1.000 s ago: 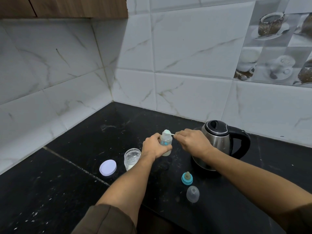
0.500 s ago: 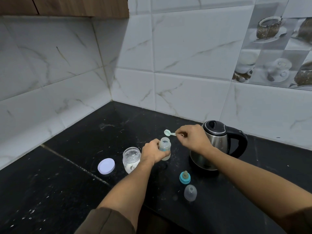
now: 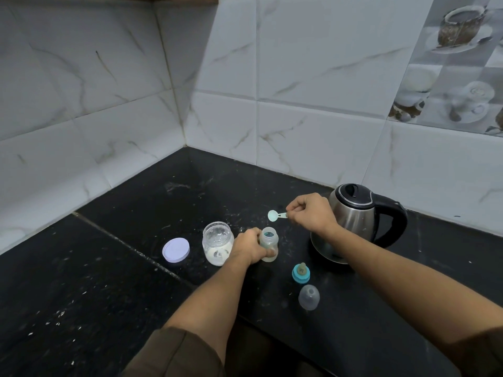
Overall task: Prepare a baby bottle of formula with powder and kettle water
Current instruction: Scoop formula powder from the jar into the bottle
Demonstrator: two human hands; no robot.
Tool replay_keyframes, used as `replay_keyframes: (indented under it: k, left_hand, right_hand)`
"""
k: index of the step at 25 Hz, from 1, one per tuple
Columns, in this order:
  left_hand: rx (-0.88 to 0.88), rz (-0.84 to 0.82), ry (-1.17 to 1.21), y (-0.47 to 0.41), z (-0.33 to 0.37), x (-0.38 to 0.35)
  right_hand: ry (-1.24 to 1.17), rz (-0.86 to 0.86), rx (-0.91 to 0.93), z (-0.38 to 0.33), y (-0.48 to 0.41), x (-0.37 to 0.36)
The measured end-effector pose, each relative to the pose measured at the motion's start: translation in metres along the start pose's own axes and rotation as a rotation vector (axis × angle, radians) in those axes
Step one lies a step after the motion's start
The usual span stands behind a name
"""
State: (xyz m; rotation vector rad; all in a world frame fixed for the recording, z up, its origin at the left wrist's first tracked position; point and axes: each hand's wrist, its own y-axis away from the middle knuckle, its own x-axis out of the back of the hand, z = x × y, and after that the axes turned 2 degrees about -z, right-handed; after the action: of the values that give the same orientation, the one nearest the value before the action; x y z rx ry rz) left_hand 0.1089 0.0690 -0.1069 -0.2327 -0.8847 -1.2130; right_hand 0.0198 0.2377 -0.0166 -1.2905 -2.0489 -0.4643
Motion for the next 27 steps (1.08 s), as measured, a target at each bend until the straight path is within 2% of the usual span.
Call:
replay_keyframes:
  k: [3,6,11,14,20,27]
  left_hand:
    - [-0.007,-0.007,0.054,0.003,0.005,0.007]
    - [-0.118,0.023,0.122,0.011,0.019,0.02]
    - [-0.444,0.489,-0.026,0.008,0.037,0.05]
    - [-0.566,0.617,-0.154,0.002,0.032,0.069]
    - [-0.602,0.663,-0.231,0.014,-0.002,0.095]
    - [-0.494,0.69,-0.133,0.018,-0.047,0.114]
  right_hand:
    - [-0.047,0.013,-0.03,-0.003,-0.002,0.003]
    - [-0.088,0.048,-0.032,-0.013,-0.006,0.01]
    - [-0.096,0.018,0.0,-0.042,-0.015,0.014]
    - [-0.074,-0.018,0.011,-0.059,-0.018,0.006]
    - [-0.019,-0.104,0.079,-0.095,-0.023,-0.028]
    - [0.033,-0.174,0.046,-0.12,-0.022,-0.065]
